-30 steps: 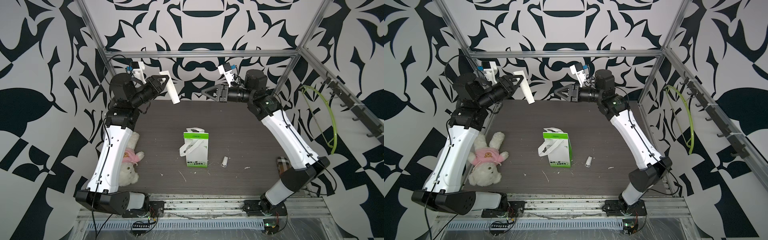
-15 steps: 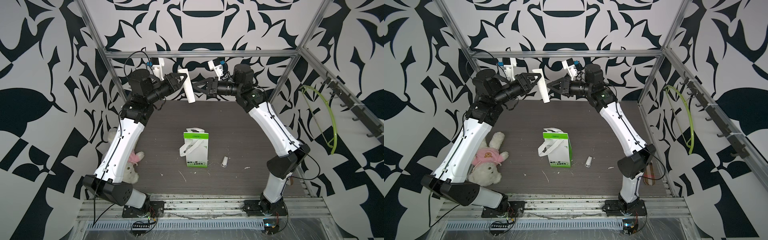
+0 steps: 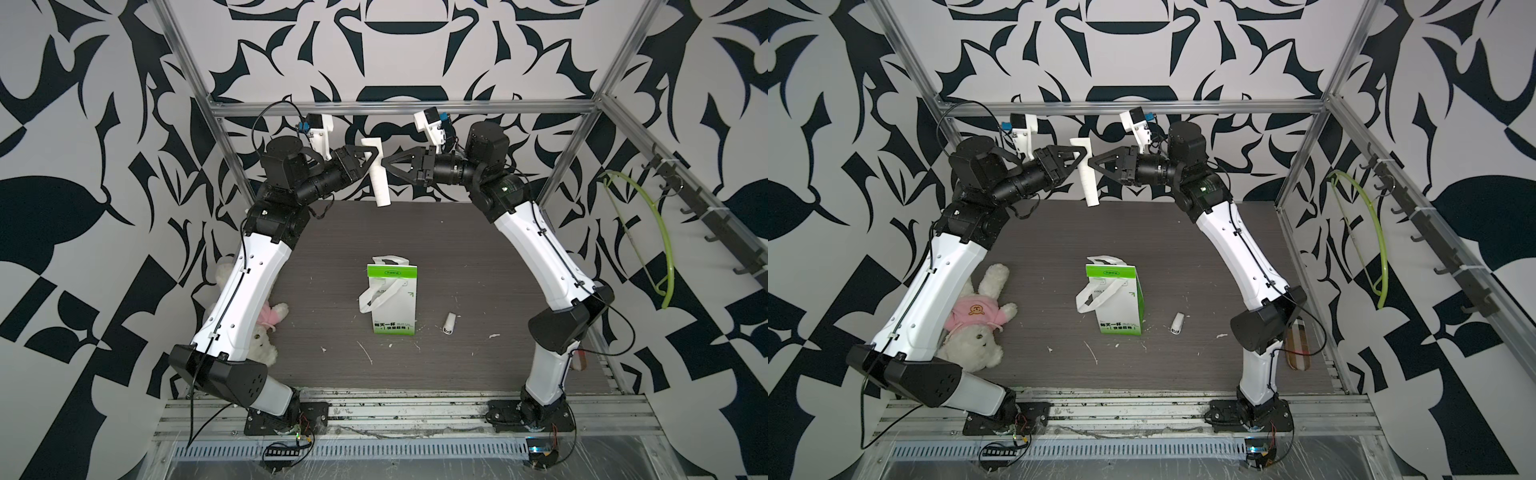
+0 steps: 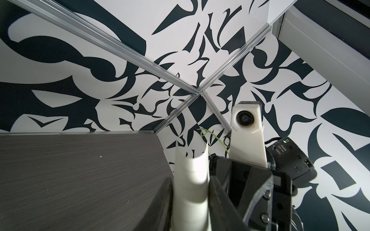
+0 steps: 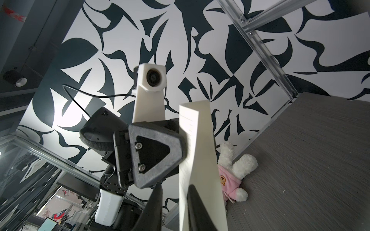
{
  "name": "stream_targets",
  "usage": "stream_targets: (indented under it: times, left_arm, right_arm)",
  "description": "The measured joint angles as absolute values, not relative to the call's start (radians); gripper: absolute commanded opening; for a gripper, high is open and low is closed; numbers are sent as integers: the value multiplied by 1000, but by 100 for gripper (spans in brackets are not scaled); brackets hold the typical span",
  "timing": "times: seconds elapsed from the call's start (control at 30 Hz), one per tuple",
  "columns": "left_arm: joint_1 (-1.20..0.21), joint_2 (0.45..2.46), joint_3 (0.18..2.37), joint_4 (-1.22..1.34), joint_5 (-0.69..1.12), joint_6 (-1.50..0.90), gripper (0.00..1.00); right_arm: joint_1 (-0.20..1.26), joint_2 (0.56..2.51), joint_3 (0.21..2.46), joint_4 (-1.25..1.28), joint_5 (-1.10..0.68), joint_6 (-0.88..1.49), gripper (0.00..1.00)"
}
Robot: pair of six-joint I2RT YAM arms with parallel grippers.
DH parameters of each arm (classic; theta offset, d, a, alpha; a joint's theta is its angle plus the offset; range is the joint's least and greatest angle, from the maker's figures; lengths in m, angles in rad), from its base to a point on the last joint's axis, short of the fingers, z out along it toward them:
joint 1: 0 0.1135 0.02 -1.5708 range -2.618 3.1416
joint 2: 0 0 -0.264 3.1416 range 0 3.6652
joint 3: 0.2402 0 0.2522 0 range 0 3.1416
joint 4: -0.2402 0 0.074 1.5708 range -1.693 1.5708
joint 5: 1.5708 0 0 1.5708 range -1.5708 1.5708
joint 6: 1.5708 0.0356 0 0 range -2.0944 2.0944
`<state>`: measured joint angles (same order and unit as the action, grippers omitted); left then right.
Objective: Staple the receipts to the bags
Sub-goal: Pick up the receipt from the center of the board.
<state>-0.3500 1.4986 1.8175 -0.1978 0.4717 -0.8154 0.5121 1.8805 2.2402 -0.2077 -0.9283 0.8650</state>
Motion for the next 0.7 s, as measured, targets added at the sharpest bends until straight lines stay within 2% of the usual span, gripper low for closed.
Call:
stream_targets:
  times: [0.1,0.27,0.3,0.4,0.43,0.47,0.7]
  left_arm:
    - [-352,1499,1818,-198,480,-815,33]
    - [-359,1499,1818,-198,496,-814,34]
    - [-360,1499,1818,-198,496,-813,37]
    - [-360,1499,1818,-208,489,-798,60]
    - [-360,1499,1819,-213,484,-787,72]
    - [-360,1499,1819,-218,477,-771,77]
    - [-307,1482,1871,-298,443,-628,97]
  right_arm:
    - [512,1890,2244,-209,-928,869,18]
    - [512,1915,2275,-214,-932,873,6]
    - [512,1917,2276,-213,-932,871,4]
    - [512,1918,2277,-224,-935,860,0]
    - [512,1917,2277,-233,-934,849,0]
    - [513,1914,2277,-247,-932,834,0]
    - [501,1797,2185,-399,-877,665,0]
